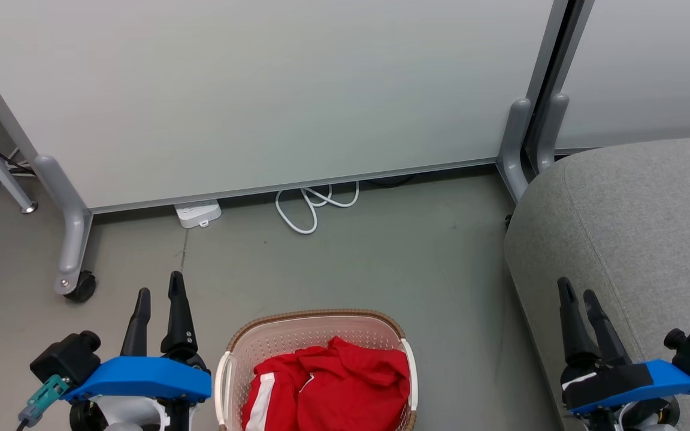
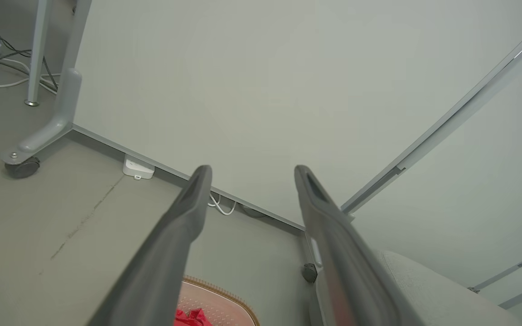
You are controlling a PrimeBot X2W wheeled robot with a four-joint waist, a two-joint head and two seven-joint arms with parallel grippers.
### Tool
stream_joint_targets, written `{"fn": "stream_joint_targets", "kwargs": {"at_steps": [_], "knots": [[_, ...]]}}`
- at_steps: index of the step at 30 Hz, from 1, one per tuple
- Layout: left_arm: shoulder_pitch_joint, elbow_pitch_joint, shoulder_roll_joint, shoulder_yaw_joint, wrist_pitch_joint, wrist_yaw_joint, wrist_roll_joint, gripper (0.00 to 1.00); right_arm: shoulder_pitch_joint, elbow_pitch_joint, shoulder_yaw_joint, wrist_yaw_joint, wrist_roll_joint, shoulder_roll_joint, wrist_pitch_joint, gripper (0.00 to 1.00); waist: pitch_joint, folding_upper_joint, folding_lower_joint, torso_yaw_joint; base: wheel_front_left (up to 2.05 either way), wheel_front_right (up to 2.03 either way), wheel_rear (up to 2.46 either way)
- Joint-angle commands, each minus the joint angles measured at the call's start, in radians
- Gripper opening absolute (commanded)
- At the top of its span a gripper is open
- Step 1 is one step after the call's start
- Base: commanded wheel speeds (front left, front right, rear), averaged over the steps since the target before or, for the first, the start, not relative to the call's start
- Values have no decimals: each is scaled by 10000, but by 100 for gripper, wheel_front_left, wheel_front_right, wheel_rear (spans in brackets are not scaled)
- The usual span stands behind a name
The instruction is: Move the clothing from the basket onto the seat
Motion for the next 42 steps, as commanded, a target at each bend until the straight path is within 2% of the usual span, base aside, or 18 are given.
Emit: {"fn": "stream_joint_targets", "kwargs": {"at_steps": [1, 19, 42], "knots": [[-271, -91, 77, -3, -61, 25, 146, 100, -187, -89, 20, 14, -120, -60, -55, 100, -1, 0, 0, 1, 0, 0, 0], [-269, 120, 83, -472, -580, 54, 2428, 100, -166, 113, 218, 18, -2367, -67, -581, 100, 19, 0, 0, 63, 0, 0, 0], [-288, 385, 85, -896, -1082, 32, 4414, 100, -150, 296, 444, 22, -4379, -74, -1077, 100, 45, 0, 0, 145, 0, 0, 0]]}}
